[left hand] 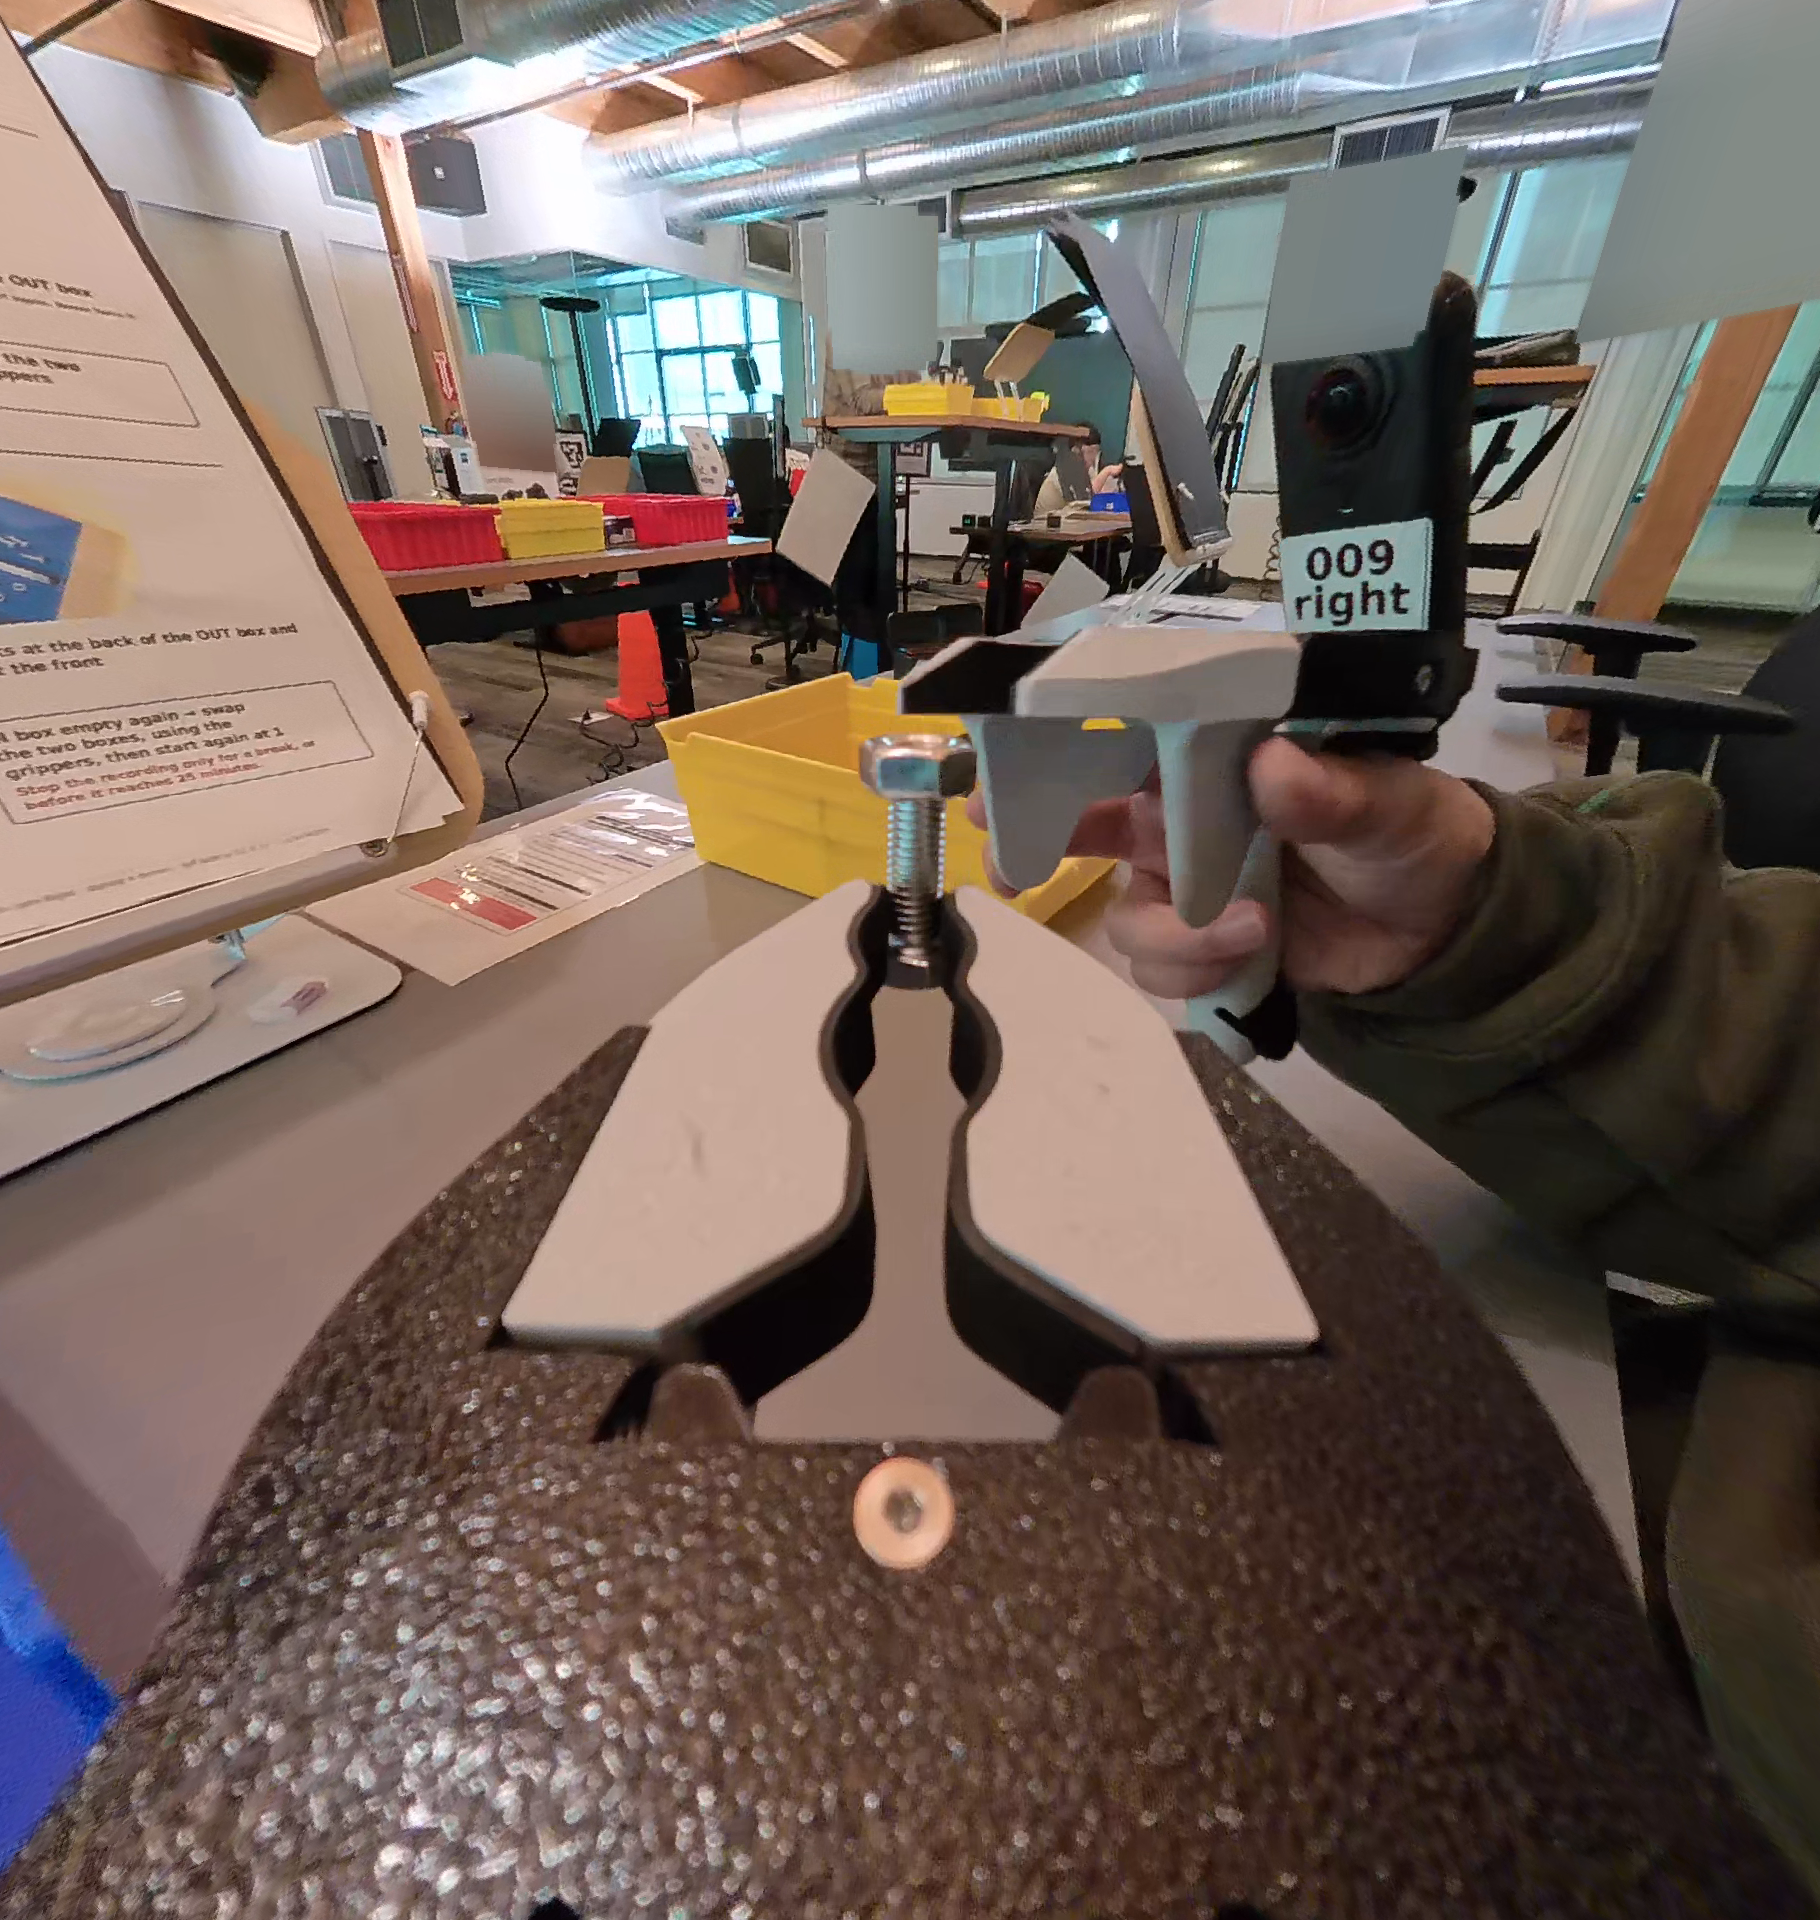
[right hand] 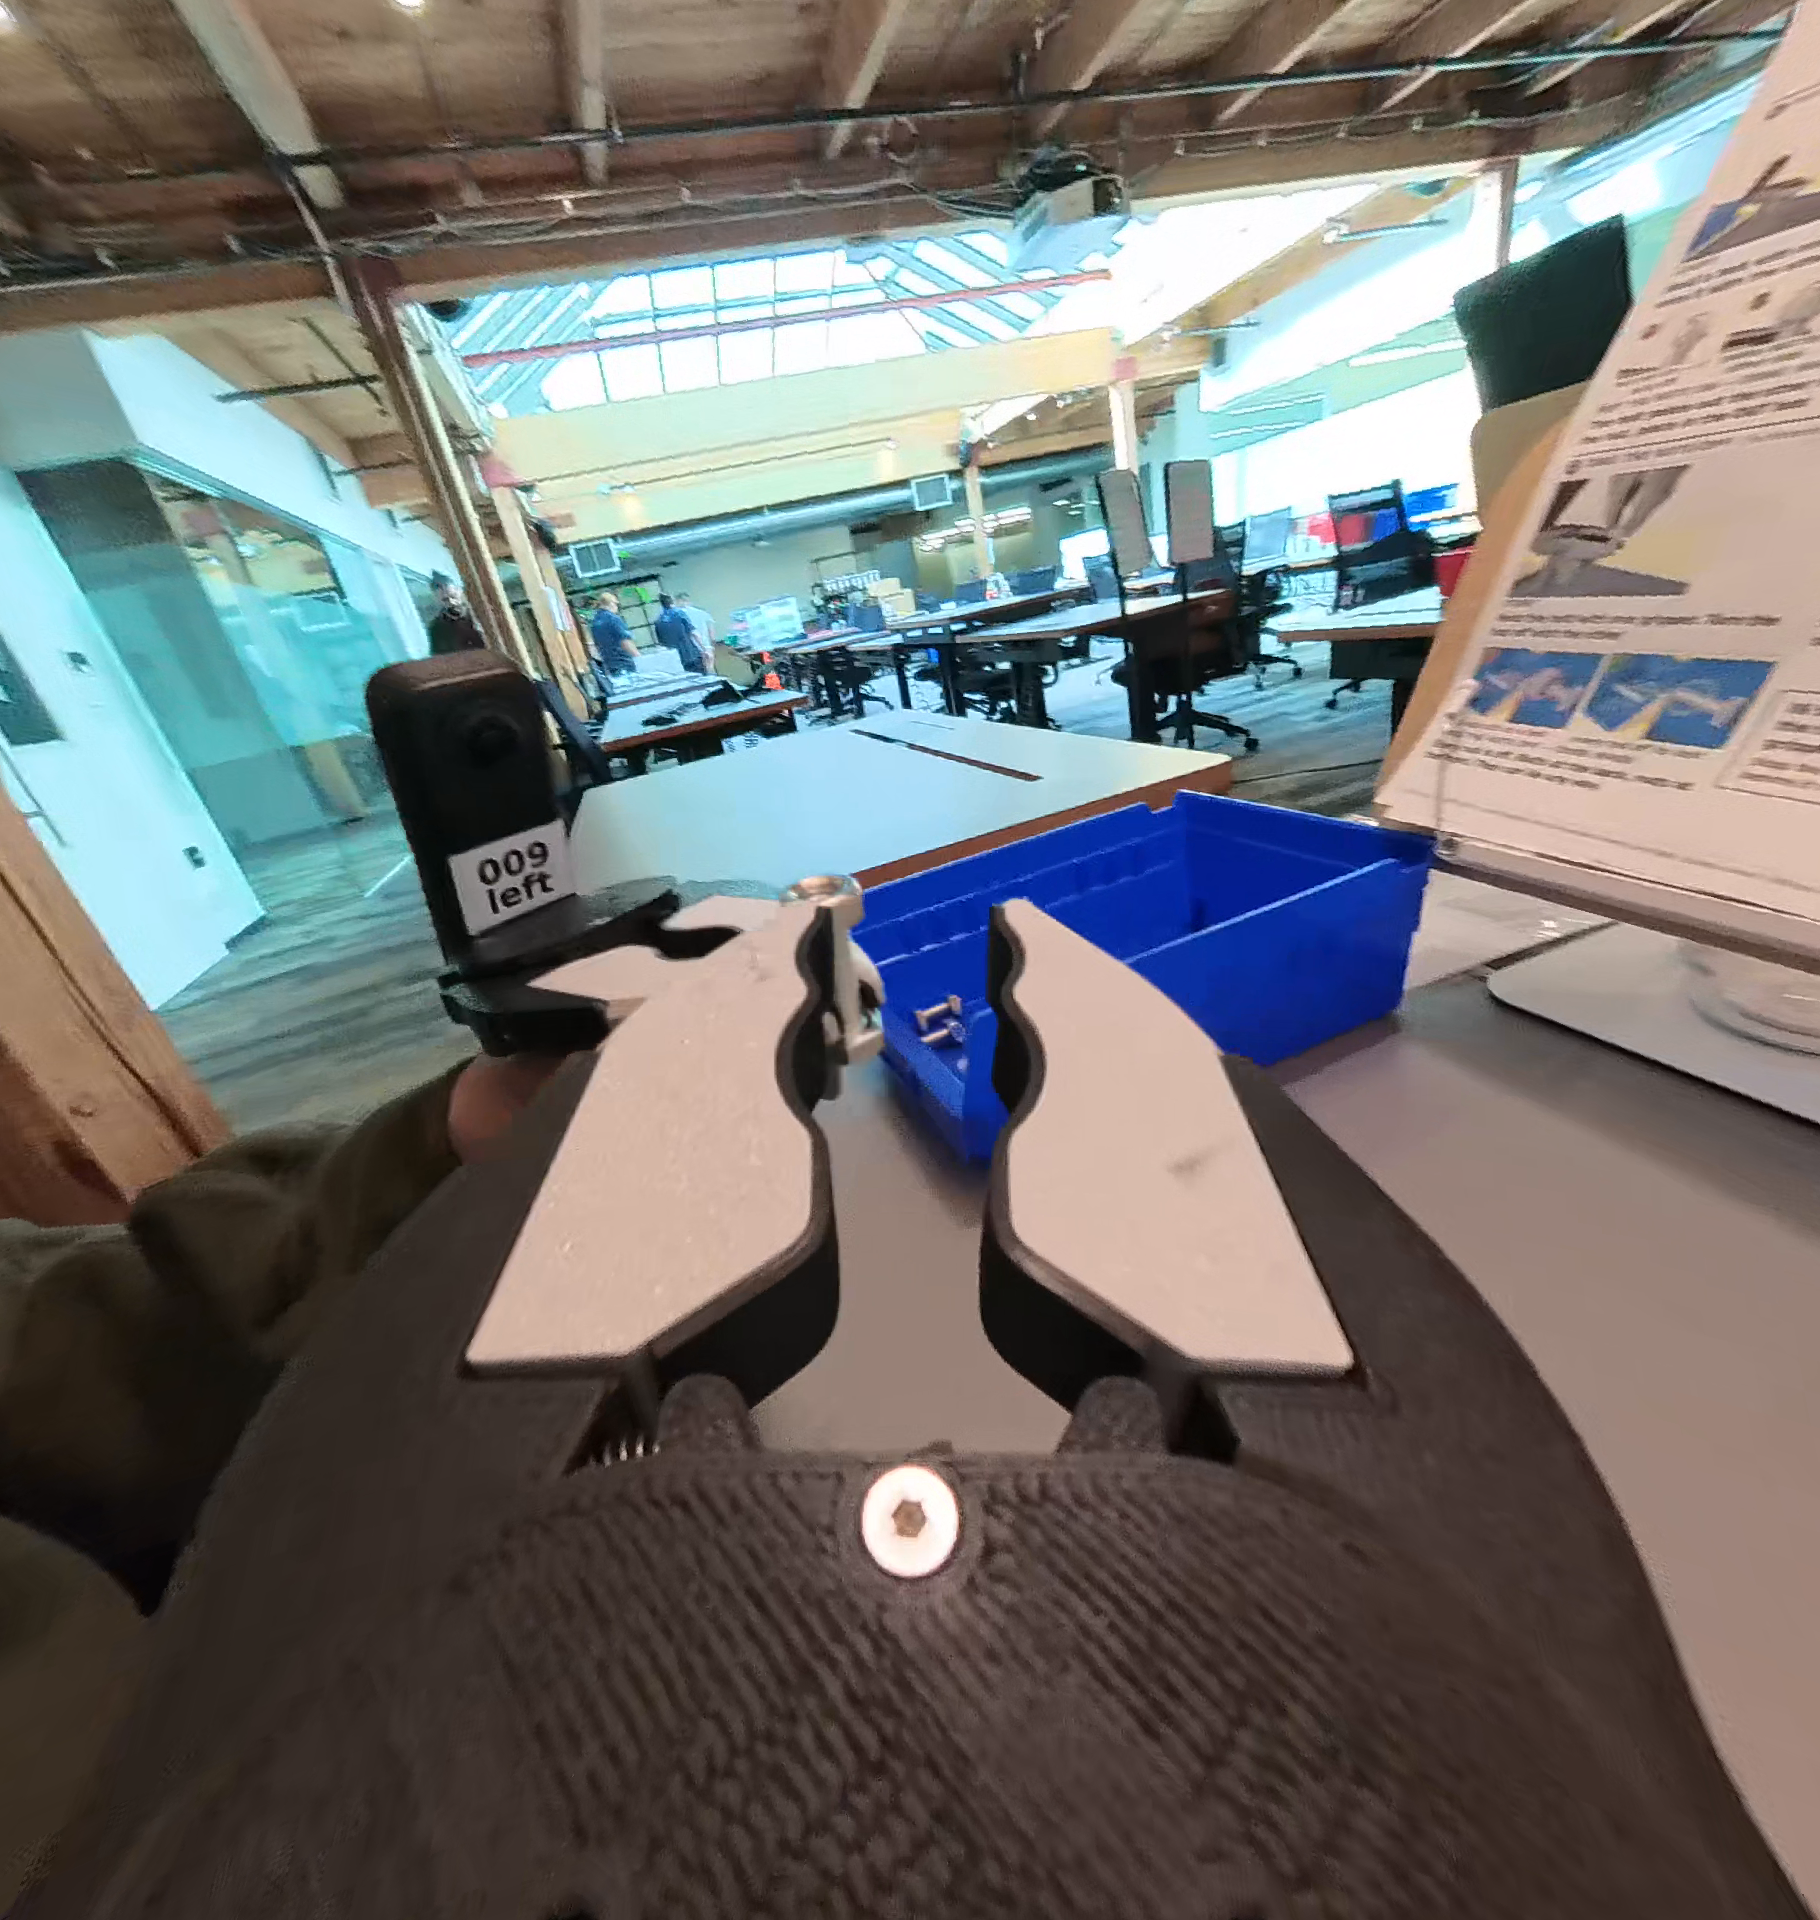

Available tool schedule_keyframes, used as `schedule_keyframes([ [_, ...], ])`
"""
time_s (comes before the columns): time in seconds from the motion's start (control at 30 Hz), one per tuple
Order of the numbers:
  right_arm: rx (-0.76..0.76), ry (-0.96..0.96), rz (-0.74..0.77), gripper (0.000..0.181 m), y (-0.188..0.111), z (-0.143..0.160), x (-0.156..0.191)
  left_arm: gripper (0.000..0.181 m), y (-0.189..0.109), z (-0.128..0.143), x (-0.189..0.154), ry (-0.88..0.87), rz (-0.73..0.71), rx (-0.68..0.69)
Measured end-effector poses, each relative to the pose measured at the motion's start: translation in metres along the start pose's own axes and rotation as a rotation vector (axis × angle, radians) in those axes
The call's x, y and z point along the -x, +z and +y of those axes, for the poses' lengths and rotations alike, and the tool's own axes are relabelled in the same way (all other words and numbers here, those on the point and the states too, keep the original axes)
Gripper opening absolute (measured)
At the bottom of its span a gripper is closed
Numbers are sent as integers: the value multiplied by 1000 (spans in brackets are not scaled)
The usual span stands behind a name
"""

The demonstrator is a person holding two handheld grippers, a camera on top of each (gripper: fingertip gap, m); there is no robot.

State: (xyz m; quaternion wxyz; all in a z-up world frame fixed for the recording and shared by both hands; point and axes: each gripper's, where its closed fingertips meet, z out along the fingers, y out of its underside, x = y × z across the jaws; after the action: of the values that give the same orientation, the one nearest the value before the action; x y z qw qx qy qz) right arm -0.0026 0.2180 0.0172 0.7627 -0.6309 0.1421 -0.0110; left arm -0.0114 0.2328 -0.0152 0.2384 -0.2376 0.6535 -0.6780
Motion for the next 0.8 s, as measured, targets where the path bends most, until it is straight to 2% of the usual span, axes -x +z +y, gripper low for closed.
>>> schedule_keyframes([
  [0.17,60,-68,-17,29,14,10,17,9,5,1,-6,18,13,15],
  [0.3,82,-73,14,18,18,13,17,9,5,2,-7,31,10,26],
  [0.4,93,-79,-19,18,17,13,21,9,2,0,-11,19,58,9],
  [0.47,99,-68,-95,18,15,13,27,9,0,-1,-20,8,137,0],
  [0.63,88,-35,-391,18,-5,12,55,9,-9,-4,-53,-20,401,-22],
  [0.8,77,-48,-541,18,-16,10,77,8,-19,-8,-76,-154,628,-90],
])
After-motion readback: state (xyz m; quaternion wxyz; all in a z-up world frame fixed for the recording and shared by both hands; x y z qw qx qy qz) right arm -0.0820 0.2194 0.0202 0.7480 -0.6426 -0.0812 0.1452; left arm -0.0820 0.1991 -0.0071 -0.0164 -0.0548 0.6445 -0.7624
